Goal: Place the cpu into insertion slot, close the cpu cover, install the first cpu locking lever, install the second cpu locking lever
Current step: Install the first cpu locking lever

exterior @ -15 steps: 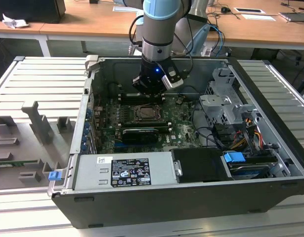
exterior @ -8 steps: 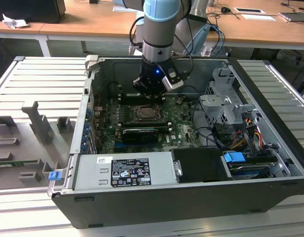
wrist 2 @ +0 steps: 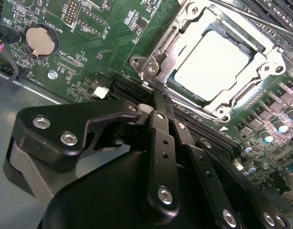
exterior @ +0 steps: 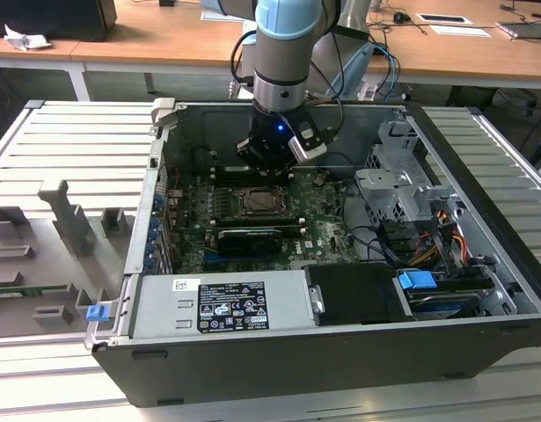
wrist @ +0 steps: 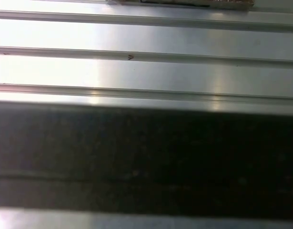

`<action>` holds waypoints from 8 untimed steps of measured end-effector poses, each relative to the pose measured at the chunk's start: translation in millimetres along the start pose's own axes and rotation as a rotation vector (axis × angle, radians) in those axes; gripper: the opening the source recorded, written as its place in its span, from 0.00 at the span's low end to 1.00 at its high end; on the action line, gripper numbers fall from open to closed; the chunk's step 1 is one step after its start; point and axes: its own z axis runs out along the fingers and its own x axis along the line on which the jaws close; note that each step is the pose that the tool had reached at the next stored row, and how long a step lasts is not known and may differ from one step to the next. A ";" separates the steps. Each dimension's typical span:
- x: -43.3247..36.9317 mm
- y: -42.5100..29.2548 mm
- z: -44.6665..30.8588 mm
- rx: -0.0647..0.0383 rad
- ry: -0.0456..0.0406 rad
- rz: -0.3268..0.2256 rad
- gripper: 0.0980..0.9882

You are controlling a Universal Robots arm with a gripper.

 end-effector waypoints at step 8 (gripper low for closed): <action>0.0 -1.0 -0.3 0.000 -0.0003 0.000 0.01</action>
